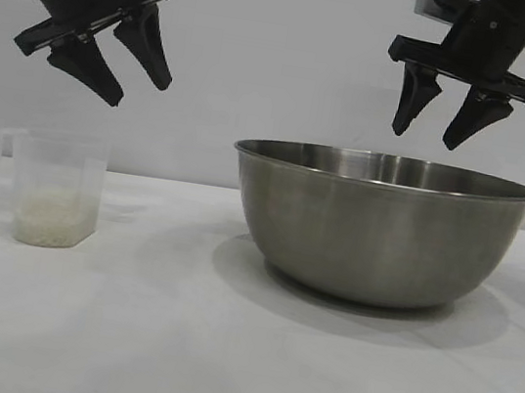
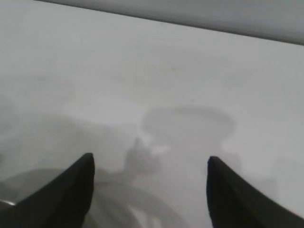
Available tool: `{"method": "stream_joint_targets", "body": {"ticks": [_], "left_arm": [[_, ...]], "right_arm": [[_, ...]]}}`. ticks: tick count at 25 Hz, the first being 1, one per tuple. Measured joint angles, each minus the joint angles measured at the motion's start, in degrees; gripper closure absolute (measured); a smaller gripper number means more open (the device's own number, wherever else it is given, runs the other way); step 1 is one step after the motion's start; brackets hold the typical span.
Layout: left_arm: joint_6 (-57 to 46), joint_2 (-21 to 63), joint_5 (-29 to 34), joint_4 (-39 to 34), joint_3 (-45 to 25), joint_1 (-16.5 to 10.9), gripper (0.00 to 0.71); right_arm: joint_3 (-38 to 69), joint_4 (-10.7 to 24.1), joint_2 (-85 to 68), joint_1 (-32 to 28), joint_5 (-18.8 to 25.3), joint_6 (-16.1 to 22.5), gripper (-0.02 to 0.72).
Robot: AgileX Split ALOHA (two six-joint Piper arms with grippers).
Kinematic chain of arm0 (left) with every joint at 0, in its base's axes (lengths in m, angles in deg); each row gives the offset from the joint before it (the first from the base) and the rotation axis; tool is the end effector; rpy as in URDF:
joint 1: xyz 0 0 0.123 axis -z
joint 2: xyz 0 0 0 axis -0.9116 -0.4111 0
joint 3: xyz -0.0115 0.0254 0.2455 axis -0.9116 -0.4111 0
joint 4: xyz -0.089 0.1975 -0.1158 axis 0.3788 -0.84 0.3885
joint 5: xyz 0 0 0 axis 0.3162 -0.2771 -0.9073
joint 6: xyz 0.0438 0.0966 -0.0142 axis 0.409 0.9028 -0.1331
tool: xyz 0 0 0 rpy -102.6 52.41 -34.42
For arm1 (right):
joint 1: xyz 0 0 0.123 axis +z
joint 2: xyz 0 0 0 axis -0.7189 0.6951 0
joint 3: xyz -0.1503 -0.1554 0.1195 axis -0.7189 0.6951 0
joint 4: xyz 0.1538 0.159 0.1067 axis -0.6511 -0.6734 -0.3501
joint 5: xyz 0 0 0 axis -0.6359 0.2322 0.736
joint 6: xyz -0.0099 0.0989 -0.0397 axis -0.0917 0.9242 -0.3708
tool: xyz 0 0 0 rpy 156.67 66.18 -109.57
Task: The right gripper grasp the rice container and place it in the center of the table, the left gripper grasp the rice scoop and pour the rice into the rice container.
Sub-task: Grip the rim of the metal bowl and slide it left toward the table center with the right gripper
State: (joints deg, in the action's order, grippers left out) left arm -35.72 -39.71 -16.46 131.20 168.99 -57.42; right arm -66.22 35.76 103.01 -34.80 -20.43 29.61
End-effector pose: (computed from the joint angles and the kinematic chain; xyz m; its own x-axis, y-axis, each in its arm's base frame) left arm 0.4140 -0.1059 0.1613 -0.7882 0.0306 -0.6147 0.3290 0.8651 -0.3788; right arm 0.4474 0.1092 0.1696 -0.8355 -0.1859 -0.5170 -0.3042 0.9401 0.1536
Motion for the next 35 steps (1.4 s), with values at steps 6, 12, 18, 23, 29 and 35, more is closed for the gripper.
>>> {"method": "stream_joint_targets", "body": {"ticks": [6, 12, 18, 23, 29, 35], "left_arm": [[0.0, 0.0, 0.0, 0.0, 0.0, 0.0, 0.281], [0.0, 0.0, 0.0, 0.0, 0.0, 0.0, 0.281], [0.0, 0.0, 0.0, 0.0, 0.0, 0.0, 0.281], [0.0, 0.0, 0.0, 0.0, 0.0, 0.0, 0.281], [0.0, 0.0, 0.0, 0.0, 0.0, 0.0, 0.281], [0.0, 0.0, 0.1, 0.0, 0.0, 0.0, 0.281]], "right_arm": [[0.0, 0.6, 0.0, 0.0, 2.0, 0.0, 0.28], [0.0, 3.0, -3.1, 0.0, 10.0, 0.0, 0.28], [0.0, 3.8, -5.5, 0.0, 25.0, 0.1, 0.28], [0.0, 3.7, -5.5, 0.0, 26.4, 2.6, 0.28], [1.5, 3.1, -3.3, 0.0, 26.4, 6.5, 0.28], [2.6, 1.5, 1.4, 0.0, 26.2, 7.1, 0.28]]}}
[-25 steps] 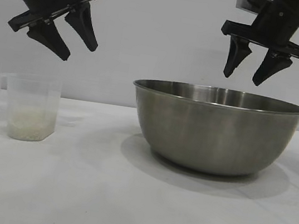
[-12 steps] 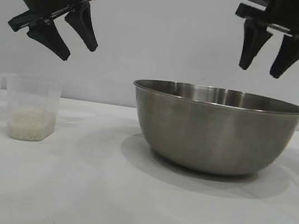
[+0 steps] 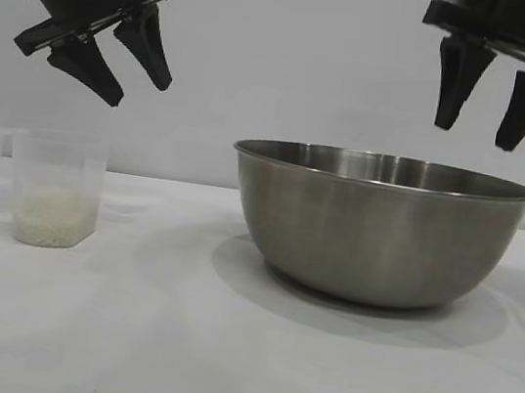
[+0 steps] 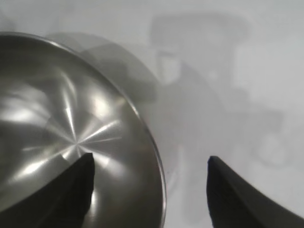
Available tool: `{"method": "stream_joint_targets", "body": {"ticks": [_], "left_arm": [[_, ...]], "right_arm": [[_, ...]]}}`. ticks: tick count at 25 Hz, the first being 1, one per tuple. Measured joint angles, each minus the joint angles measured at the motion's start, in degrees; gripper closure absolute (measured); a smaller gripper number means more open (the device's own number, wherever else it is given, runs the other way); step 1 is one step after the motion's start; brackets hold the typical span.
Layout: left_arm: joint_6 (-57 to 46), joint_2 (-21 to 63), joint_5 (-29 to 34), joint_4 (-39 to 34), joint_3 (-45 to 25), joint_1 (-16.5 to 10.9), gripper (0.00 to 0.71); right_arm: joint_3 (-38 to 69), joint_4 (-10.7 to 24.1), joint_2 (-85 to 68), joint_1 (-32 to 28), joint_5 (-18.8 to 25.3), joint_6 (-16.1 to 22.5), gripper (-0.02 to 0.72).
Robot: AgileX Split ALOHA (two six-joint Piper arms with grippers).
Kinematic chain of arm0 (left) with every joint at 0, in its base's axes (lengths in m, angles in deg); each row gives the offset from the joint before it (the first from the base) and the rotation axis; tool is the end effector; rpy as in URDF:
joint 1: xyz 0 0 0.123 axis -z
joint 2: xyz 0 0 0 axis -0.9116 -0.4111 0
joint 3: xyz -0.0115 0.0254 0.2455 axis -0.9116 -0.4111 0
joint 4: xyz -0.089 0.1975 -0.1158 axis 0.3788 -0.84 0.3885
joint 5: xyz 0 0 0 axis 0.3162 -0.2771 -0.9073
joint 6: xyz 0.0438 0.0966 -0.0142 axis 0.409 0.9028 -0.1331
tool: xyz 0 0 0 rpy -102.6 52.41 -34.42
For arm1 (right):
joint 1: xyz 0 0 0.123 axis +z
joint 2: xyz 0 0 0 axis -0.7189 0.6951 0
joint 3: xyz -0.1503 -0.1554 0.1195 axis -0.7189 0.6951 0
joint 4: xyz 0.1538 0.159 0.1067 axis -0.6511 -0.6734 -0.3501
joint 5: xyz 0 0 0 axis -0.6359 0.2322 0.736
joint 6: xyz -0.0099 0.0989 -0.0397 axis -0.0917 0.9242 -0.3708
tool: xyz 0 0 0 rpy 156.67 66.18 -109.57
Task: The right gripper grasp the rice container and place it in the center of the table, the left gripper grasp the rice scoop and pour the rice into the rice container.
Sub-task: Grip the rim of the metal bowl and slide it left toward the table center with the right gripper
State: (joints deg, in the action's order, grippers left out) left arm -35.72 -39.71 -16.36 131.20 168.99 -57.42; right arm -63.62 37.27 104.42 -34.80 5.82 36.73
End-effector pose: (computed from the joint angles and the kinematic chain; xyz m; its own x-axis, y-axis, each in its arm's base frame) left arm 0.4139 -0.1060 0.1612 -0.7889 0.0313 -0.6138 0.3295 0.8645 -0.3795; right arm 0.3943 0.1036 0.1348 -0.9785 -0.2062 -0.0052 -0.2016 0.9507 0.2359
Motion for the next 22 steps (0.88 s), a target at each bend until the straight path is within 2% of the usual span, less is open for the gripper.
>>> {"method": "stream_joint_targets", "body": {"ticks": [3, 6, 8, 11, 18, 22], "left_arm": [[0.0, 0.0, 0.0, 0.0, 0.0, 0.0, 0.281], [0.0, 0.0, 0.0, 0.0, 0.0, 0.0, 0.281], [0.0, 0.0, 0.0, 0.0, 0.0, 0.0, 0.281], [0.0, 0.0, 0.0, 0.0, 0.0, 0.0, 0.281], [0.0, 0.0, 0.0, 0.0, 0.0, 0.0, 0.281], [0.0, 0.0, 0.0, 0.0, 0.0, 0.0, 0.281]], "right_arm": [[0.0, -0.1, 1.9, 0.0, 0.0, -0.2, 0.28], [0.0, -0.1, 3.5, 0.0, -0.1, -0.4, 0.456], [0.0, -0.1, 4.4, 0.0, -0.2, -0.4, 0.598], [0.0, -0.5, 4.5, 0.0, 0.1, -0.9, 0.703], [-0.1, -4.8, 4.7, 0.2, -0.4, -0.9, 0.703], [-0.1, -5.4, 4.8, 1.8, -0.6, -0.9, 0.703]]}}
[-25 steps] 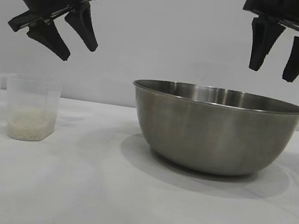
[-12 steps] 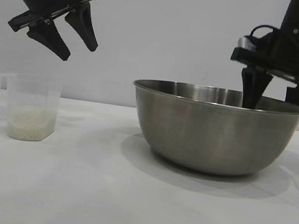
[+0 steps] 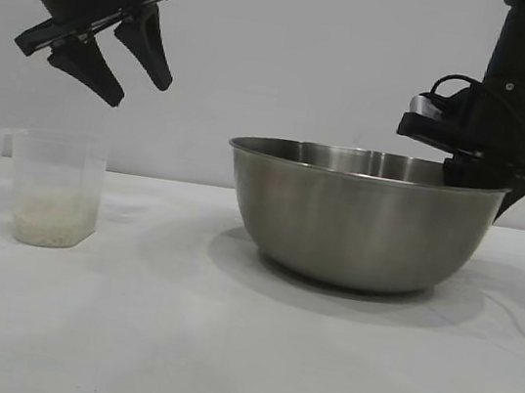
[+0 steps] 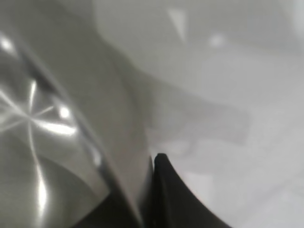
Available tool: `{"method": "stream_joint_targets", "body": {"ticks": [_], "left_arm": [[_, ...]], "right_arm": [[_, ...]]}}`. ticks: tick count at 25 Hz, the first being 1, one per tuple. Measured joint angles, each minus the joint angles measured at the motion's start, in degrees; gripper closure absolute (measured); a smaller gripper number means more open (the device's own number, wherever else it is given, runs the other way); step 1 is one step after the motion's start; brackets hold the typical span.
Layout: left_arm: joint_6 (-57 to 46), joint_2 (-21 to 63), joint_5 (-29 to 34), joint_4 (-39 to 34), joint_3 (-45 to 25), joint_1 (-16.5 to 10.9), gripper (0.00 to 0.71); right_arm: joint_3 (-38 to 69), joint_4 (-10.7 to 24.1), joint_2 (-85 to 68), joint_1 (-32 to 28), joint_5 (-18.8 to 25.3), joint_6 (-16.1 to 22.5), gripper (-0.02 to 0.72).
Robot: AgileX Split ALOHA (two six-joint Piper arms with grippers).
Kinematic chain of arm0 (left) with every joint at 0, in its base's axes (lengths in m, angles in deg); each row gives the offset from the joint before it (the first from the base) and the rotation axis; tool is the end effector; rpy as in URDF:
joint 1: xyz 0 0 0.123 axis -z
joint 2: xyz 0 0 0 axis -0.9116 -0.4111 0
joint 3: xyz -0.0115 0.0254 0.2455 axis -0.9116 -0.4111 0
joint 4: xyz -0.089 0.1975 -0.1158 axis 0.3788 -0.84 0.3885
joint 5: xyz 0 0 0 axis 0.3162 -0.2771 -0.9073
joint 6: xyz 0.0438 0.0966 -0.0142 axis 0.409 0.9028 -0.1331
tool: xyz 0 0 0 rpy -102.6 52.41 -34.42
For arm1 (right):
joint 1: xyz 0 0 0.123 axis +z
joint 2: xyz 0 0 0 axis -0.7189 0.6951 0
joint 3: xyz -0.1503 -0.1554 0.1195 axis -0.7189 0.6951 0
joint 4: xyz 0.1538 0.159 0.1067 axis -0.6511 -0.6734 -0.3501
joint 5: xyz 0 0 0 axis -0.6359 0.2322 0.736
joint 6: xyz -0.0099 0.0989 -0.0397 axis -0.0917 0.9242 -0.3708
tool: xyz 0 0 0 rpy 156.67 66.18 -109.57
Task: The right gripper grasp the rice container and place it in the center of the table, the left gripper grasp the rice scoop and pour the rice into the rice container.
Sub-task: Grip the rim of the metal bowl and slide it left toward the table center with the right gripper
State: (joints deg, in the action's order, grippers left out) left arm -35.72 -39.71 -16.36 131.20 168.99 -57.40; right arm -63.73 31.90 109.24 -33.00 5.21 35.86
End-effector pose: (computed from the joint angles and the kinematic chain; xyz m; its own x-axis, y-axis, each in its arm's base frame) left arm 0.4138 -0.1062 0.1612 -0.7889 0.0315 -0.6138 0.3298 0.8644 -0.3795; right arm 0.3910 0.1251 0.1035 -0.9746 -0.2150 0.0624 -0.1848 0.9300 0.3177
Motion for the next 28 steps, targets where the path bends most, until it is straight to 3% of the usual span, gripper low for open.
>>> {"method": "stream_joint_targets", "body": {"ticks": [13, 14, 15, 19, 22, 23, 28], "left_arm": [[0.0, 0.0, 0.0, 0.0, 0.0, 0.0, 0.281], [0.0, 0.0, 0.0, 0.0, 0.0, 0.0, 0.281], [0.0, 0.0, 0.0, 0.0, 0.0, 0.0, 0.281], [0.1, 0.0, 0.0, 0.0, 0.0, 0.0, 0.281], [0.1, 0.0, 0.0, 0.0, 0.0, 0.0, 0.281], [0.1, 0.0, 0.0, 0.0, 0.0, 0.0, 0.281], [0.1, 0.0, 0.3, 0.0, 0.0, 0.0, 0.281]], "right_arm": [[0.0, -0.7, 0.1, 5.9, -0.1, 0.0, 0.703], [0.0, -1.0, 0.1, 5.9, -0.1, 0.0, 0.647], [0.0, -1.2, 0.1, 5.9, -0.1, 0.0, 0.647], [0.0, -1.4, 0.1, 5.9, -0.1, 0.0, 0.364], [-1.1, -1.0, 0.1, 5.9, 0.0, 0.0, 0.194], [-2.0, -0.8, 0.1, 5.9, 0.0, 0.0, 0.162], [-7.1, 2.0, -1.3, 5.9, 0.2, 0.0, 0.166]]}}
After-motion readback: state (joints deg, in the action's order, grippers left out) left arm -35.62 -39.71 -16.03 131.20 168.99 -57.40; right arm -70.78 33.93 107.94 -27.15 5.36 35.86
